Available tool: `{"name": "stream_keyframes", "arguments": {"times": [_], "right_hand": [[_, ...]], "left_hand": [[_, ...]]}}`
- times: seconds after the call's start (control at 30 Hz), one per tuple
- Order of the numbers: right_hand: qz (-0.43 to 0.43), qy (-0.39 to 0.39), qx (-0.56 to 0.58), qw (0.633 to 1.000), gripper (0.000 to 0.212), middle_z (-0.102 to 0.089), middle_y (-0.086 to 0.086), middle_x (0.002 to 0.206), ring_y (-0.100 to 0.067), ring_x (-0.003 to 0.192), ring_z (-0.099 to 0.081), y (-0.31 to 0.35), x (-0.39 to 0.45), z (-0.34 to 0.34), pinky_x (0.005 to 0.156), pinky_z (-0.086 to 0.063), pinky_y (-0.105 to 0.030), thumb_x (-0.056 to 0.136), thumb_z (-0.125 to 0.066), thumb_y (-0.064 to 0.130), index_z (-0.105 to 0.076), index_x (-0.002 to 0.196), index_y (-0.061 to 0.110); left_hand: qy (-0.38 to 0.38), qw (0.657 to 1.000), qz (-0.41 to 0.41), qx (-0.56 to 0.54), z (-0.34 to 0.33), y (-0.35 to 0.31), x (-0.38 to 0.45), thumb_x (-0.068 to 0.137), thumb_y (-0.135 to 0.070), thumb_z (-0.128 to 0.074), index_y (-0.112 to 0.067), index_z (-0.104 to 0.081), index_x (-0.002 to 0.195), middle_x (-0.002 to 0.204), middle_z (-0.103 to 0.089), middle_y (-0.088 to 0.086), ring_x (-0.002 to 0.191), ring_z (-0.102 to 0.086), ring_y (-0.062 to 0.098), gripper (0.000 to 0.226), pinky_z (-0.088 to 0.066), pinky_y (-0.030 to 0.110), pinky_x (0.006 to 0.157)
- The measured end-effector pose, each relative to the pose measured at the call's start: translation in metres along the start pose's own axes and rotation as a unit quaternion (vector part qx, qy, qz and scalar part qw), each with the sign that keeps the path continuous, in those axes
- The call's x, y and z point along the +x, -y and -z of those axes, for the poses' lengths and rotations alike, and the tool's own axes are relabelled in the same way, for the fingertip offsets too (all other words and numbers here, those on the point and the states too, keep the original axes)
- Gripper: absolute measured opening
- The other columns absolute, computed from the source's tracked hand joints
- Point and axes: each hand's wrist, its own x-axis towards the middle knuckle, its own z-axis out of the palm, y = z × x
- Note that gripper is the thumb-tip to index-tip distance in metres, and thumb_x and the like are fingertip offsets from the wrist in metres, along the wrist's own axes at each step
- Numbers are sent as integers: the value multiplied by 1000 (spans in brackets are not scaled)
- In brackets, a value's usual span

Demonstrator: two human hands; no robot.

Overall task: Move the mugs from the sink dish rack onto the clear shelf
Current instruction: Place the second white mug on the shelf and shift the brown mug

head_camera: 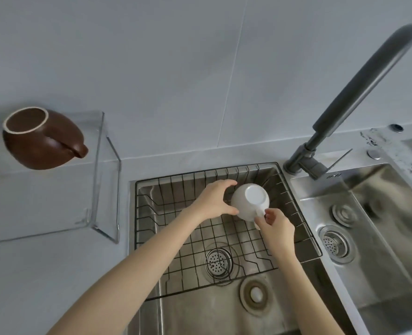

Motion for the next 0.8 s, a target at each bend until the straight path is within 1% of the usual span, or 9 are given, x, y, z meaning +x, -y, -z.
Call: {"name": "stream_keyframes", "arguments": {"times": [0.17,0.27,0.37,0.4,0.47,0.53,0.6,0.7,0.8], "right_hand": [[-15,-18,-16,1000,39,-66,-12,100,-17,85,-55,-18,13,-10,70,-40,-26,87,-56,32,-55,113,3],[-21,-13,-13,1000,31,-64,-6,90,-14,77,-56,-25,20,-14,57,-39,-18,86,-58,28,-58,107,5],[-23,-13,-8,1000,13,-55,3,66,-8,59,-48,-29,22,-19,50,-32,-15,87,-57,21,-58,87,8],[-21,-15,-11,1000,13,-50,6,60,-8,55,-45,-29,22,-20,47,-31,-15,87,-57,19,-55,77,11],[-10,-22,-17,1000,25,-44,7,54,-6,50,-41,-28,22,-21,42,-35,-13,86,-57,16,-47,64,15],[1,-27,-16,1000,26,-43,6,52,-5,48,-38,-25,20,-20,45,-39,-6,85,-59,15,-48,62,14],[13,-29,-13,999,22,-47,3,53,-7,48,-39,-20,13,-17,46,-37,-3,85,-61,17,-54,66,8],[44,-26,12,999,19,-62,-11,63,-16,53,-50,-4,5,-9,46,-41,-11,83,-63,22,-62,74,6],[91,-21,33,995,20,-68,-16,72,-30,67,-62,24,-5,2,55,-45,-25,81,-65,26,-65,79,7]], "left_hand": [[21,1000,3,-13,-30,3,31,65,-18,-77,-16,-37,134,141,-42,7,129,-39,23,80,-30,32,102],[21,999,14,-38,-41,8,43,63,-18,-79,-16,-31,137,143,-38,7,130,-36,23,88,-28,30,102],[20,998,17,-49,-47,14,48,61,-19,-80,-17,-28,139,145,-38,7,132,-35,22,94,-28,31,104],[18,998,23,-52,-48,17,50,60,-18,-81,-18,-28,139,144,-39,7,131,-36,23,95,-29,32,104],[9,998,30,-55,-47,18,49,58,-18,-82,-19,-30,139,142,-44,6,129,-40,23,96,-31,33,104],[4,998,33,-59,-44,18,47,56,-17,-83,-20,-33,138,139,-48,6,128,-42,24,96,-33,32,102],[-9,997,32,-64,-38,15,39,56,-17,-83,-19,-34,138,140,-48,6,128,-42,22,96,-32,29,101],[-44,997,18,-66,-21,5,24,55,-17,-83,-19,-35,138,138,-50,4,126,-44,20,96,-32,25,100],[-84,994,-3,-68,6,-9,3,55,-19,-84,-21,-36,136,134,-54,4,122,-49,21,94,-37,30,102]]}}
